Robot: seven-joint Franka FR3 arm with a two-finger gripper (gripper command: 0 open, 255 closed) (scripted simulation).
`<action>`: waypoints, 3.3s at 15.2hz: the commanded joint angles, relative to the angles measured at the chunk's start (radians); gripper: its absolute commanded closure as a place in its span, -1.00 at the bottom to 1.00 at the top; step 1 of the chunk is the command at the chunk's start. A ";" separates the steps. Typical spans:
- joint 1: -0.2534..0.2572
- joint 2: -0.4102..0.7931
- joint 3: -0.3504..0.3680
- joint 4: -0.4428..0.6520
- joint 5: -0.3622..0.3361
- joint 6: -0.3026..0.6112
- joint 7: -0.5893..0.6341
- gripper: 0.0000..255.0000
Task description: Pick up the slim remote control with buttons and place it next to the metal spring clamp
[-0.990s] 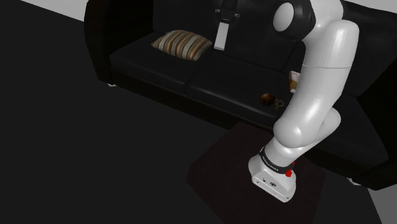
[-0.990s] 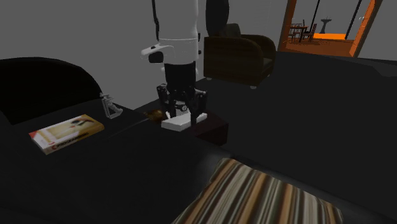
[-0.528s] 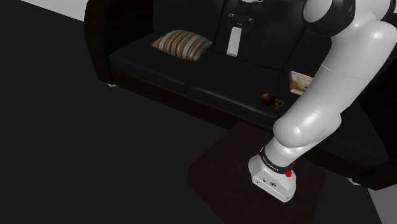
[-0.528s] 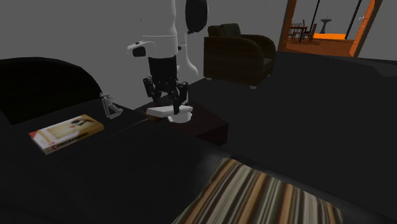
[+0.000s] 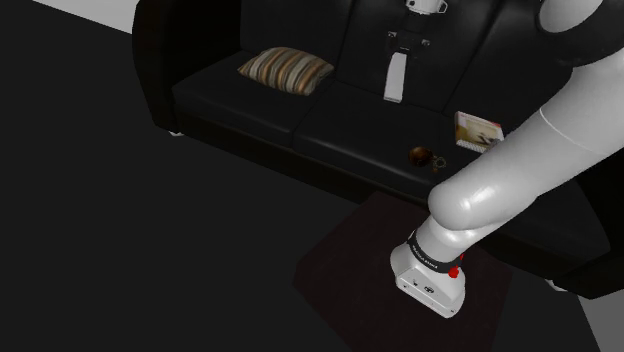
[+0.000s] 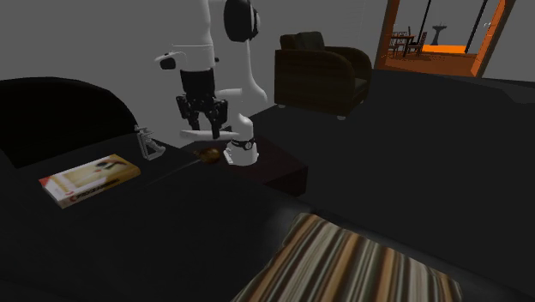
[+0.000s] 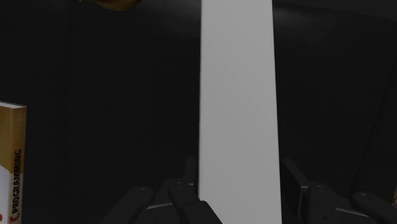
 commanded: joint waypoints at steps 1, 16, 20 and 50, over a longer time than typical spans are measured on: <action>-0.015 -0.066 -0.014 -0.069 -0.017 0.004 -0.023 1.00; -0.162 -0.453 -0.153 -0.380 -0.176 -0.048 -0.235 1.00; -0.210 -0.532 -0.203 -0.419 -0.229 -0.077 -0.307 1.00; -0.277 -0.535 -0.361 -0.743 -0.360 0.257 -0.364 1.00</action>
